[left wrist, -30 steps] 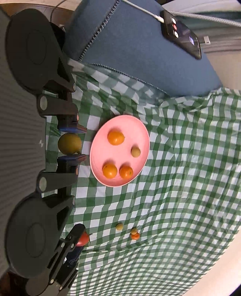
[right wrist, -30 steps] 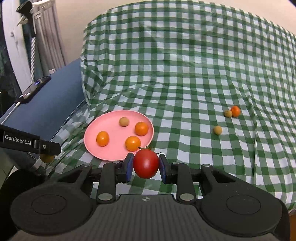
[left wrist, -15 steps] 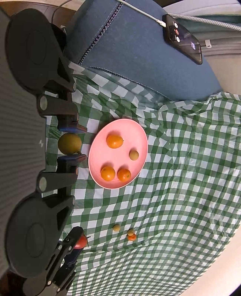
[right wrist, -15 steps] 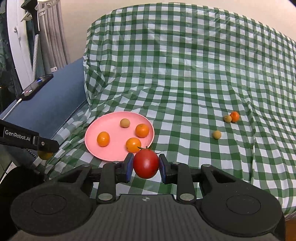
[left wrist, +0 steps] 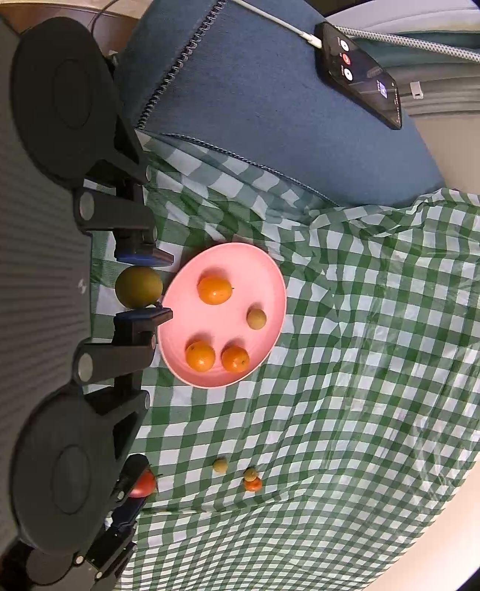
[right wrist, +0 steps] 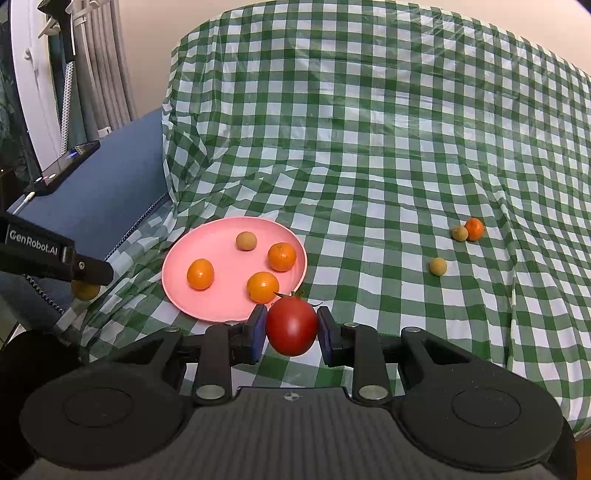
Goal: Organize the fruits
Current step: 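Carry the red tomato in the right tool toward the pink plate, then lower the tomato and yellow fruit onto the plate and open both tools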
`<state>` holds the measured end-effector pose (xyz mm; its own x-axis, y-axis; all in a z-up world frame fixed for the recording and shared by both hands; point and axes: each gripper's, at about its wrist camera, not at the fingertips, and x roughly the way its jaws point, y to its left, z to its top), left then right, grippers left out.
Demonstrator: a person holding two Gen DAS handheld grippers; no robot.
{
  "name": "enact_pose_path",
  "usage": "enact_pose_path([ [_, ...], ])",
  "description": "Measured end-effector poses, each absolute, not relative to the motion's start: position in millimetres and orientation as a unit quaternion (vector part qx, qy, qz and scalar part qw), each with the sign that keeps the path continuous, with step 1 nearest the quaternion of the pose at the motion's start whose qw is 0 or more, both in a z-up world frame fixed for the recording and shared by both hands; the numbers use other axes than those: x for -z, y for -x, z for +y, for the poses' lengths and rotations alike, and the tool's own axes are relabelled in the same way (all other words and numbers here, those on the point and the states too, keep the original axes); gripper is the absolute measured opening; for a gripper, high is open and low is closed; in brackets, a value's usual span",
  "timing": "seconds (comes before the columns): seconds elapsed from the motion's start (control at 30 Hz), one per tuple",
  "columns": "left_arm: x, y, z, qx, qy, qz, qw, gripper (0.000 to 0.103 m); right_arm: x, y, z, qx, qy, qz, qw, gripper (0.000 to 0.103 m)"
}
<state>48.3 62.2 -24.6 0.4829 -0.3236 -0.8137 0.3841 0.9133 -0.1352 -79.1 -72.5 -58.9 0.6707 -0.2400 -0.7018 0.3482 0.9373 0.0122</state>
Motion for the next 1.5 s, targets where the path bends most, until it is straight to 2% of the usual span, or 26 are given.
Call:
enact_pose_path([
  [0.57,40,-102,32,0.202,-0.041,0.464,0.862,0.026,78,20,-79,0.153,-0.077,0.378,0.91,0.03],
  [1.3,117,-186,-24,0.198,-0.107,0.504,0.834,0.026,143,-57,-103,0.127,-0.079,0.429,0.891,0.03],
  [1.33,119,-188,-25,0.2,-0.106,0.508,0.831,0.031,144,-59,-104,0.125,-0.083,0.43,0.89,0.031],
  [1.37,119,-190,-25,0.202,-0.103,0.512,0.828,0.052,144,-60,-105,0.125,-0.088,0.43,0.89,0.04],
  [1.4,119,-191,-24,0.202,-0.098,0.515,0.827,0.068,144,-61,-107,0.125,-0.092,0.433,0.888,0.048],
  [1.43,116,-190,-21,0.197,-0.092,0.511,0.832,0.094,143,-62,-108,0.129,-0.094,0.434,0.887,0.061],
  [1.47,112,-187,-18,0.188,-0.087,0.501,0.841,0.102,141,-61,-109,0.135,-0.097,0.432,0.887,0.07],
  [1.5,108,-183,-14,0.181,-0.084,0.49,0.848,0.103,138,-59,-108,0.14,-0.099,0.428,0.887,0.072],
])
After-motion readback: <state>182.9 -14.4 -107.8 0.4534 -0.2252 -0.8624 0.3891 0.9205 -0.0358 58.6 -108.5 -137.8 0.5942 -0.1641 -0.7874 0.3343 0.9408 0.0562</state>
